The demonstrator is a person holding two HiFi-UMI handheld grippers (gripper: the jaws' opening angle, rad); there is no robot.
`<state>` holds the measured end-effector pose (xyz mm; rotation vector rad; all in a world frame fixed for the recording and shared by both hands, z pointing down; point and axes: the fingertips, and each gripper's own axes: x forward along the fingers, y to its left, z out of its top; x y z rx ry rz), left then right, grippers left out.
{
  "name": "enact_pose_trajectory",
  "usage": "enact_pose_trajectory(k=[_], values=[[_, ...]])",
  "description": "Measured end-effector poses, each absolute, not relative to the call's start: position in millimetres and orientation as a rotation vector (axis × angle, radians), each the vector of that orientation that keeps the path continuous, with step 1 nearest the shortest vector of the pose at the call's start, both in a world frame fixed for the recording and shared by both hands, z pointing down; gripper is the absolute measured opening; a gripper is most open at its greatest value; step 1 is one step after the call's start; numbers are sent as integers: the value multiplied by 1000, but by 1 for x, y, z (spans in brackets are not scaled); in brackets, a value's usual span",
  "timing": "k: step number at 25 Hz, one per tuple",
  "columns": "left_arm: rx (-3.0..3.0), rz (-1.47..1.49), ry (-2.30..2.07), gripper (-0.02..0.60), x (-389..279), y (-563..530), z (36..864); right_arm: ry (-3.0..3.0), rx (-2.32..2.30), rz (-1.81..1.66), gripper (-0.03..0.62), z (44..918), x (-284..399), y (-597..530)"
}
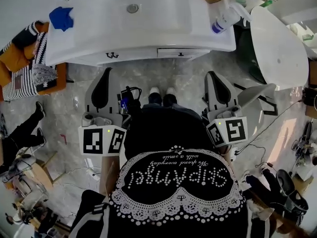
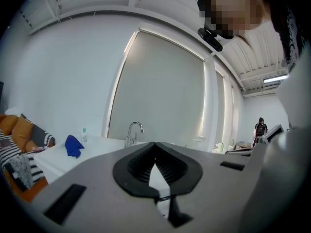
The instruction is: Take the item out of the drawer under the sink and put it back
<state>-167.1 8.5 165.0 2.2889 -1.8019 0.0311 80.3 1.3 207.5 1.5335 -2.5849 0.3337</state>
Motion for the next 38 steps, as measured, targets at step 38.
enact_pose_trajectory(k=[38], values=[[2266,50,-1912,5,-215,6,160,-2568,1512,408,20,225,64,1]])
